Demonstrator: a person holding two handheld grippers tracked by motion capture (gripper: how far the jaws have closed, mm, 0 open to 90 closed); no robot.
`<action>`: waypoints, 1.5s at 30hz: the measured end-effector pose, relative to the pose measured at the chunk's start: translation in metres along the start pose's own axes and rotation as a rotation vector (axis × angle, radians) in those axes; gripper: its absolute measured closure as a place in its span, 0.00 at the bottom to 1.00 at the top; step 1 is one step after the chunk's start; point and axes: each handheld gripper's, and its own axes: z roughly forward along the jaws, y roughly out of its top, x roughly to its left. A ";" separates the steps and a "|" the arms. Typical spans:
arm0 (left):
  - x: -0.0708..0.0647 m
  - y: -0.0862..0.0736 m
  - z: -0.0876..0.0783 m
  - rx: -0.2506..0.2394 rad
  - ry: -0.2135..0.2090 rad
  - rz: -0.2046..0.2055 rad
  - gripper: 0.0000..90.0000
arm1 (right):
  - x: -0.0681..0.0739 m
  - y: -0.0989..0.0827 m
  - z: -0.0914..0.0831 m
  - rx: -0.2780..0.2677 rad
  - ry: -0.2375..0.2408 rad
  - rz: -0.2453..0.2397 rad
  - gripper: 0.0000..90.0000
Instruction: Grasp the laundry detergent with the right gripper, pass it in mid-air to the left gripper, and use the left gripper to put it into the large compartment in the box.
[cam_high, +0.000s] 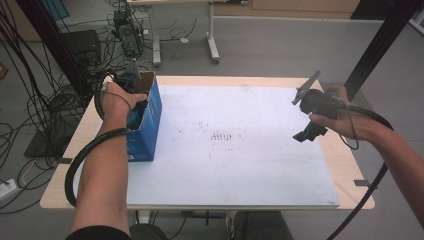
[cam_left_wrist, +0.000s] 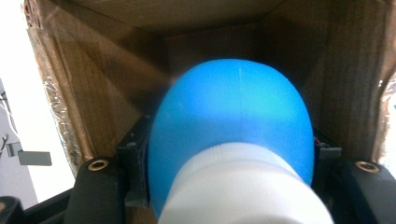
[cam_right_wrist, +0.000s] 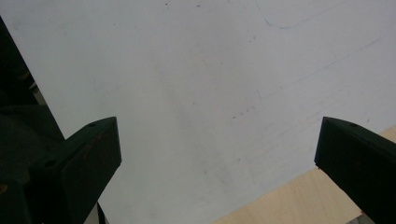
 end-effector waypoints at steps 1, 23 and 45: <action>0.000 0.000 0.000 0.000 0.001 0.000 0.40 | 0.000 0.000 0.000 -0.001 0.000 0.000 0.00; 0.003 -0.002 -0.001 -0.007 -0.001 0.001 0.35 | 0.000 0.001 0.000 -0.002 0.001 -0.006 0.00; -0.001 -0.013 -0.028 -0.043 0.017 0.036 0.28 | 0.001 0.007 0.001 -0.021 0.003 -0.017 0.00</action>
